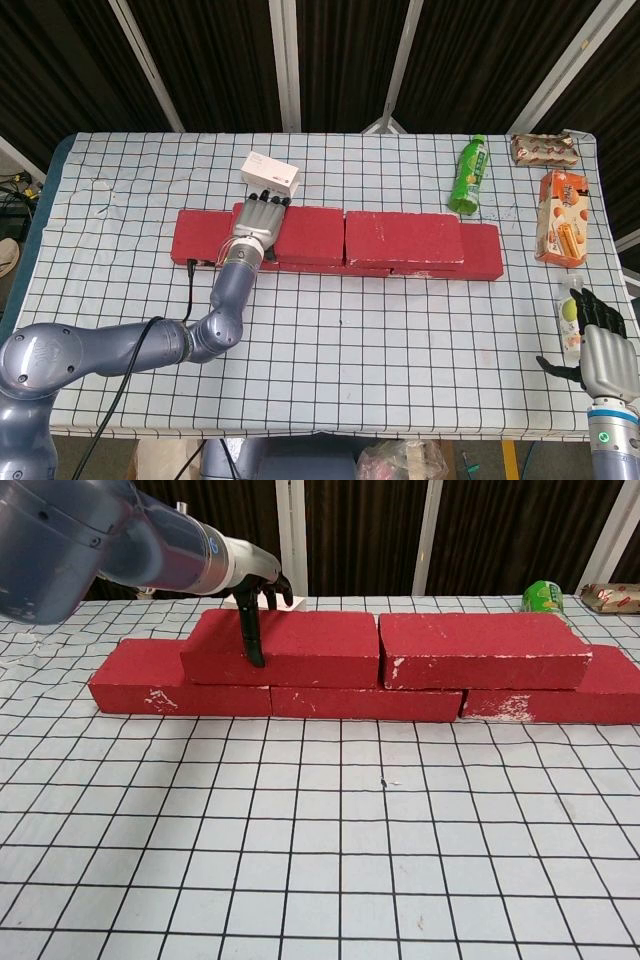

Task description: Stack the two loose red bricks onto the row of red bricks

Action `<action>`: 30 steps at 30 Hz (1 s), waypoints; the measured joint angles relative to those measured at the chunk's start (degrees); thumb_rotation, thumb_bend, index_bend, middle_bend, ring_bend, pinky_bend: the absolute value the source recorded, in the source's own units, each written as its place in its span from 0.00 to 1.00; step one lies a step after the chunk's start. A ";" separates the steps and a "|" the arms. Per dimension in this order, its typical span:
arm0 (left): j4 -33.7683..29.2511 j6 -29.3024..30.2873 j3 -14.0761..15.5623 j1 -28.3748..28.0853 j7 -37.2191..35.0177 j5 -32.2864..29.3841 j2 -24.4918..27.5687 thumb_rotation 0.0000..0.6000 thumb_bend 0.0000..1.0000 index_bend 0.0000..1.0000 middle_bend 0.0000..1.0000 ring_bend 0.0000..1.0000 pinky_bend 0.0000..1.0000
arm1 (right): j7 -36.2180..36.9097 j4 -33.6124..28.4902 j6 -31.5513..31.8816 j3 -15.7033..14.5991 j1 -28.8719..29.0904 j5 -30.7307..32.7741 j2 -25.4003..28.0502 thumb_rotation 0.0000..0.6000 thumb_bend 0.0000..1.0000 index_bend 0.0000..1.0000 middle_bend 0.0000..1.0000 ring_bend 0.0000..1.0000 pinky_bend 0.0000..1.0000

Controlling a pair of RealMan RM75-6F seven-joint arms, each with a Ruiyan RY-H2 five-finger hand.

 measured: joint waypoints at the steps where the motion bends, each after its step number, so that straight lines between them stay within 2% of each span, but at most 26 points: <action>1: -0.15 0.02 -0.02 0.01 0.00 0.05 0.06 1.00 0.00 0.12 0.10 0.03 0.09 | 0.00 -0.06 -0.02 0.01 0.01 0.02 0.03 1.00 0.15 0.00 0.00 0.00 0.00; 11: -4.45 1.99 -0.63 -0.13 0.47 -0.07 2.55 1.00 0.00 0.07 0.04 0.00 0.08 | -0.23 -0.36 0.00 -0.05 0.00 0.25 0.22 1.00 0.15 0.00 0.00 0.00 0.00; 17: -11.21 4.27 -1.80 0.88 -0.57 0.75 7.63 1.00 0.00 0.04 0.06 0.00 0.14 | -0.26 -0.40 0.24 -0.05 -0.07 0.14 0.26 1.00 0.15 0.00 0.00 0.00 0.00; 24: -24.74 9.46 -0.94 5.37 -2.63 5.52 18.56 1.00 0.00 0.17 0.20 0.09 0.24 | -0.40 -0.53 -0.26 -0.19 0.00 0.57 0.44 1.00 0.15 0.00 0.00 0.00 0.00; 26: -29.05 12.37 0.41 8.32 -3.81 8.61 22.85 1.00 0.00 0.22 0.23 0.11 0.25 | -0.48 -0.57 -0.33 -0.21 0.05 0.58 0.44 1.00 0.15 0.00 0.00 0.00 0.00; 30: -32.06 14.95 2.99 12.67 -6.00 12.56 27.08 1.00 0.00 0.26 0.30 0.16 0.28 | -0.71 -0.71 -0.46 -0.34 0.16 0.45 0.38 1.00 0.15 0.00 0.00 0.00 0.00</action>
